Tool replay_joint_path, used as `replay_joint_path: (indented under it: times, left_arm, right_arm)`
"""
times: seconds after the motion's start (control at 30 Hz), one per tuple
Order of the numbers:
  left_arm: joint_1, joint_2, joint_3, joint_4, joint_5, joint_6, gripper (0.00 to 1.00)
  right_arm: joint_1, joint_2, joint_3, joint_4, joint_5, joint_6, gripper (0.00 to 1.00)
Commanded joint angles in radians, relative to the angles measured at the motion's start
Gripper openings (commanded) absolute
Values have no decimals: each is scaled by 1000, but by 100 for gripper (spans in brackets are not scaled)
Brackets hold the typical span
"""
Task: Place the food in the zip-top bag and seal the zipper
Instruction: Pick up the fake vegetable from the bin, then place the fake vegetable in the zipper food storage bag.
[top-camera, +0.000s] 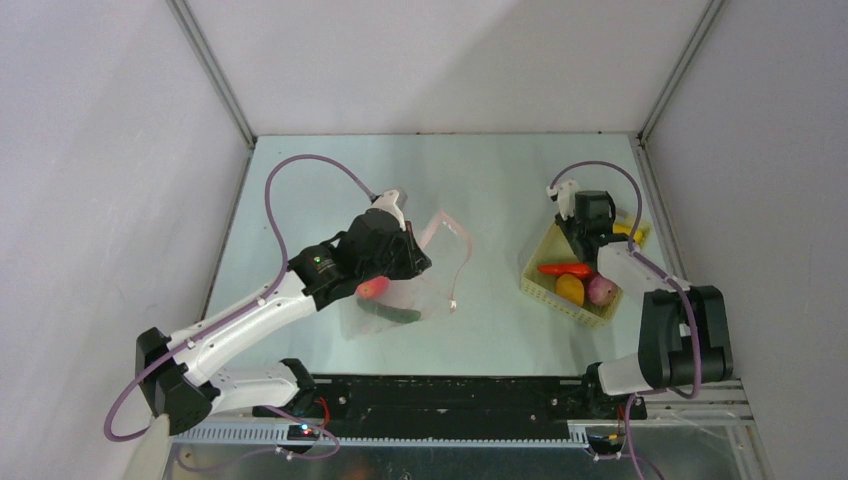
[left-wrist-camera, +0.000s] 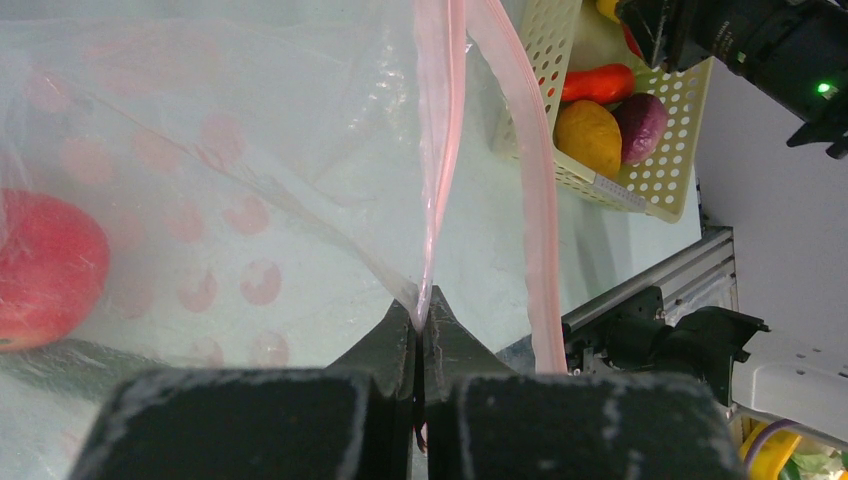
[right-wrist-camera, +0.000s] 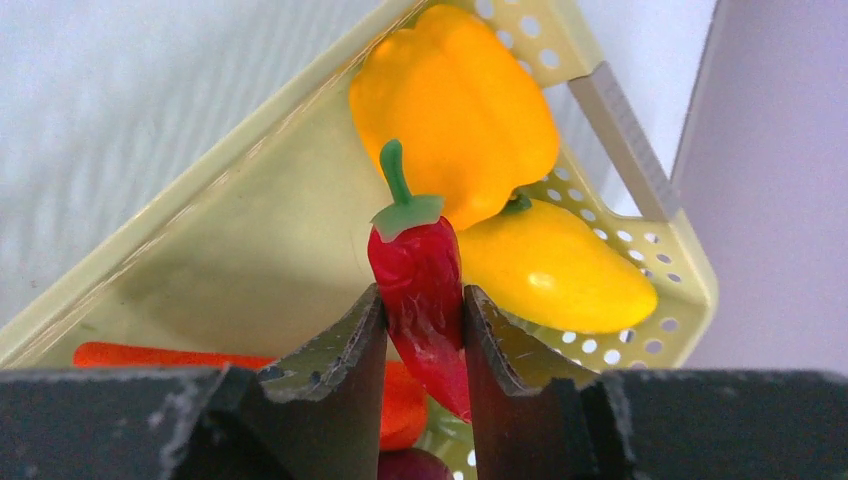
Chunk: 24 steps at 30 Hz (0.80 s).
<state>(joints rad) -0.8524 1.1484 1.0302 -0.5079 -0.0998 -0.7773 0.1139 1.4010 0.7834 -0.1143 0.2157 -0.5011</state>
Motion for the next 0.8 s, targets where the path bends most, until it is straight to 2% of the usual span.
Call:
replay_joint_path:
  times: [0.0, 0.1, 0.27, 0.4, 0.53, 0.67, 0.77]
  left_arm:
    - [7, -35, 10, 29, 8, 1, 0]
    - [6, -37, 7, 30, 5, -1, 0]
    - [6, -31, 11, 29, 11, -4, 0]
    - [7, -31, 22, 26, 17, -7, 0]
    - [6, -33, 29, 26, 24, -11, 0]
    - [6, -38, 25, 29, 38, -18, 0]
    - [6, -44, 17, 38, 54, -23, 0]
  right_arm:
    - [17, -113, 0, -41, 72, 55, 20]
    - [19, -185, 1, -25, 113, 139, 19]
    - [27, -382, 1, 7, 88, 280, 17]
    - [43, -553, -12, 41, -50, 500, 19]
    - [96, -687, -89, 234, -355, 657, 18]
    - [257, -729, -142, 465, -486, 781, 14]
    - [469, -684, -150, 614, -477, 781, 14]
